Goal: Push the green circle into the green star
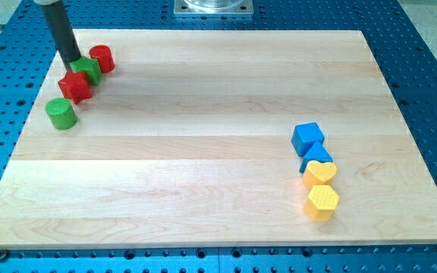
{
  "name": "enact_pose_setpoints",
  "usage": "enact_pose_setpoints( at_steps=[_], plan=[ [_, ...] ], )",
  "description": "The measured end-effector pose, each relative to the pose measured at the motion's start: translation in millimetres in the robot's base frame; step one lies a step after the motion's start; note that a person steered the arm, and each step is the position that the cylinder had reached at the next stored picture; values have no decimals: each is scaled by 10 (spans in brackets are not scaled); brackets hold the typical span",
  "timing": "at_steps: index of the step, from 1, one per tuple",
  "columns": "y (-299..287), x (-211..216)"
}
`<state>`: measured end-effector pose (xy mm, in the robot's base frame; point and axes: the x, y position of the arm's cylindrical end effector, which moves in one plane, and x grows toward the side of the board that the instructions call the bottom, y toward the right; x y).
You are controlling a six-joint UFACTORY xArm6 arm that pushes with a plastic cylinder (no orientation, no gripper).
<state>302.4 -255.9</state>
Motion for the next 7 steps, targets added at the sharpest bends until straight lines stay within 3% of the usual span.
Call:
enact_pose_setpoints(
  at_steps=[1, 2, 3, 5, 6, 7],
  plan=[
    [-444, 319],
    [-55, 766],
    [242, 725],
    [772, 1061],
    [779, 605],
    [1036, 897]
  ],
)
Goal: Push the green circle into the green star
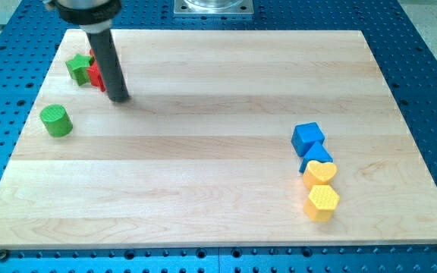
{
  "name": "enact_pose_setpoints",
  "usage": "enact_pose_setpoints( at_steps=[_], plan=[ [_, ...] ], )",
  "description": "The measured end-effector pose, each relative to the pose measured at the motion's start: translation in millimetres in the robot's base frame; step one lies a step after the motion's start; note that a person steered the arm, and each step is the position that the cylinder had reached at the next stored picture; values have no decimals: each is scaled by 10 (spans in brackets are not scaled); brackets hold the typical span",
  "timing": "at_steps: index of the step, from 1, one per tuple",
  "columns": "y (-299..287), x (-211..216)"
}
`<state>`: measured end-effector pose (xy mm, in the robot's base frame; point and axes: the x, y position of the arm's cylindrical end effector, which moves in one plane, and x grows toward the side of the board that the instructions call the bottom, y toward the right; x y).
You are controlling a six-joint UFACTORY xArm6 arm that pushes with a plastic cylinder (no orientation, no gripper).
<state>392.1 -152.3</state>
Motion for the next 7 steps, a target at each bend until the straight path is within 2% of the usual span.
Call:
enact_pose_setpoints(
  at_steps=[1, 2, 3, 4, 5, 6, 7],
  plan=[
    [-77, 1145],
    [-692, 1066],
    [-783, 681],
    [-818, 1180],
    [-832, 610],
    [-623, 649],
    [-847, 972]
  ],
)
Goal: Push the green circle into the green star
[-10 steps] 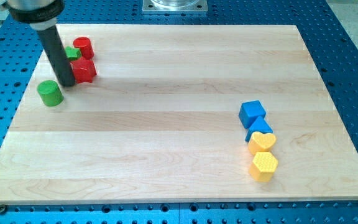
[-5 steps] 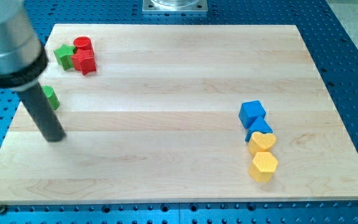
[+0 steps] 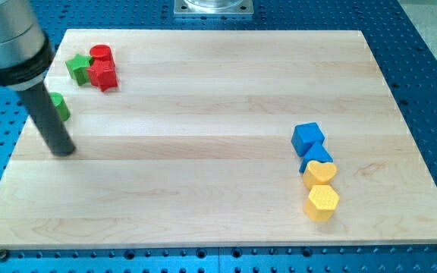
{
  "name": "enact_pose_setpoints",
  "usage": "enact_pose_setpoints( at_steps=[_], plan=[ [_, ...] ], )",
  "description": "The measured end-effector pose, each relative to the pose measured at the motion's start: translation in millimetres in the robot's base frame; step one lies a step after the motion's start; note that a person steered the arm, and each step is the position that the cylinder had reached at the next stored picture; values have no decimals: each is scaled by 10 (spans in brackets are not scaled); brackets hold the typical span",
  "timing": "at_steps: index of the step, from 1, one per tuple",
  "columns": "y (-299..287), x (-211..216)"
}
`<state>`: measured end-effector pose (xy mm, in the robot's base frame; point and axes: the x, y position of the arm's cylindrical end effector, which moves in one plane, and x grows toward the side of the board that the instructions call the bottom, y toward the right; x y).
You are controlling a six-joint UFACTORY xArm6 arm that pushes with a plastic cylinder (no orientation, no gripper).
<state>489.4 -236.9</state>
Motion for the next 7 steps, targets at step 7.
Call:
enact_pose_setpoints(
  at_steps=[7],
  plan=[
    [133, -913]
  ],
)
